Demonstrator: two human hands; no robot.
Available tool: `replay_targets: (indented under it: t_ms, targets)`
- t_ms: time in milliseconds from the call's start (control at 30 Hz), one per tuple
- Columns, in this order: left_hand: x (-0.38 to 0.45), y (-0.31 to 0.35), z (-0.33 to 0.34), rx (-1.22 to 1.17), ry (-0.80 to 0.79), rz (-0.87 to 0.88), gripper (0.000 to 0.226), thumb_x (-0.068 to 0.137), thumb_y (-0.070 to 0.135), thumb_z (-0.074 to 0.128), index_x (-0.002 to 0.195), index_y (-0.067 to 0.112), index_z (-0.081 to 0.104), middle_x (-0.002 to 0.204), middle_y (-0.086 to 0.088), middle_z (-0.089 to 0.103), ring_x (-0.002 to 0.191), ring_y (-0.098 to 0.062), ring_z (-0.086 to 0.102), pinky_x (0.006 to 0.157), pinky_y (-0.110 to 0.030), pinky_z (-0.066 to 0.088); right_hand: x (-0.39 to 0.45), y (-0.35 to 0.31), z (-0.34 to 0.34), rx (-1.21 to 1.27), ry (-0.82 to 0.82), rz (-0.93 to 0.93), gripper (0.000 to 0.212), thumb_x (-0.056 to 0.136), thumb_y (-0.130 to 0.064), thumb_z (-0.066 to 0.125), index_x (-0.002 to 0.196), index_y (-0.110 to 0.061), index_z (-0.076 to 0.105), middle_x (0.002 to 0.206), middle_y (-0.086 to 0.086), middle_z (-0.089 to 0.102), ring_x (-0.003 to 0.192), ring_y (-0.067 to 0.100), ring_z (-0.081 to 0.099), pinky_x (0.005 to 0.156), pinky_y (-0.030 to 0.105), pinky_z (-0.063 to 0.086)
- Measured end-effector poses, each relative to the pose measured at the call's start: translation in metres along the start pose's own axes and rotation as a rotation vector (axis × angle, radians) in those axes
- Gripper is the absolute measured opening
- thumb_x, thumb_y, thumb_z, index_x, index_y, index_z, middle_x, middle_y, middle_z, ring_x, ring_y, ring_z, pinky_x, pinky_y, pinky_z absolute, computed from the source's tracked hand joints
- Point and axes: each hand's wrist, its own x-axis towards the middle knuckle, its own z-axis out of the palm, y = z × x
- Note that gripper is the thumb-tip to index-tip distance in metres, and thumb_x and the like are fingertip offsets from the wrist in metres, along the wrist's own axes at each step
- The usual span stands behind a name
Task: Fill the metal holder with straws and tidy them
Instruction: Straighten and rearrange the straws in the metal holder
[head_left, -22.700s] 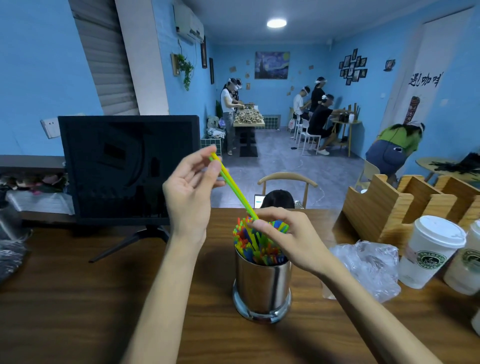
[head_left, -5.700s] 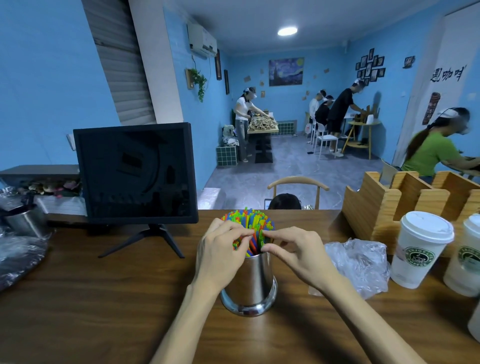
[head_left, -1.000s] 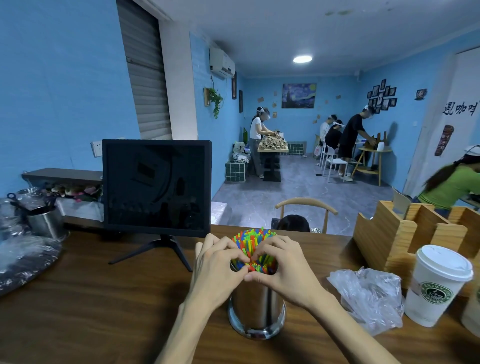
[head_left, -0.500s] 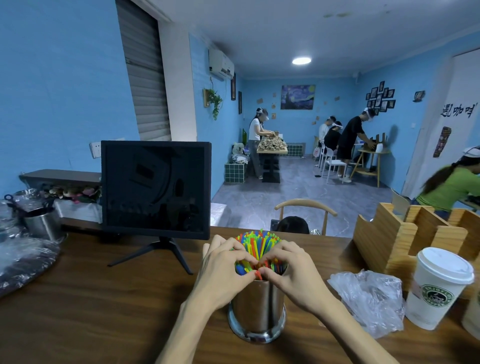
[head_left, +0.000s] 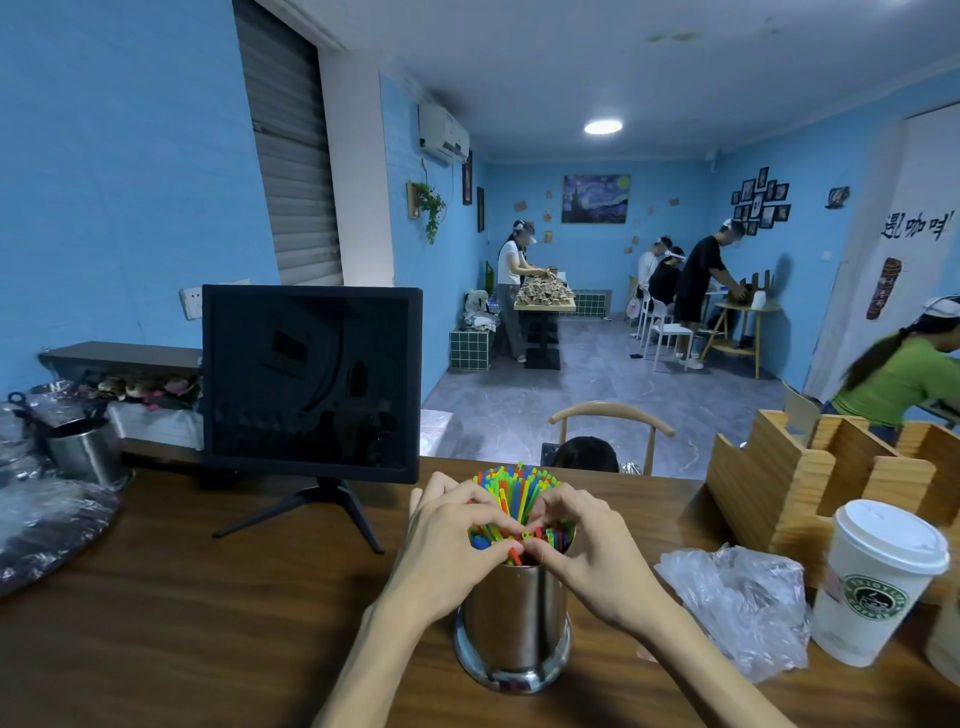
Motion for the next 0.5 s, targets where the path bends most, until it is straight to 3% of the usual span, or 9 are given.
replay_targets:
  t_ms: [300,433,500]
  targets:
    - [-0.001,0.002,0.0,-0.113,0.127,-0.004,0.006,0.081,0.041,0.079,0.085,0.04,0.075,0.089,0.024,0.066,0.098,-0.006,0.05,0.089,-0.022,0.035,0.001,0.002,-0.001,-0.029,-0.034,-0.035,0.022,0.08,-0.036,0.079,0.094,-0.034,0.062,0.097,-0.026,0.062,0.099,0.004,0.055,0.091,0.021,0.037]
    - [0.013,0.017,-0.015,-0.705,0.253,-0.118,0.009,0.088,0.019,0.077,0.091,0.025,0.072,0.086,0.003,0.069,0.079,-0.008,0.06,0.073,-0.023,0.048,0.008,0.002,0.001,-0.061,-0.047,-0.03,0.034,0.078,-0.065,0.073,0.096,-0.037,0.07,0.091,-0.027,0.064,0.098,0.004,0.055,0.092,0.027,0.042]
    - [0.022,0.026,-0.024,-0.858,0.367,-0.116,0.009,0.09,0.01,0.071,0.095,0.017,0.069,0.084,0.004,0.069,0.079,-0.005,0.062,0.072,-0.017,0.049,0.011,0.0,0.002,-0.055,-0.036,-0.044,0.034,0.083,-0.068,0.067,0.094,-0.037,0.074,0.091,-0.027,0.064,0.098,0.005,0.056,0.091,0.03,0.044]
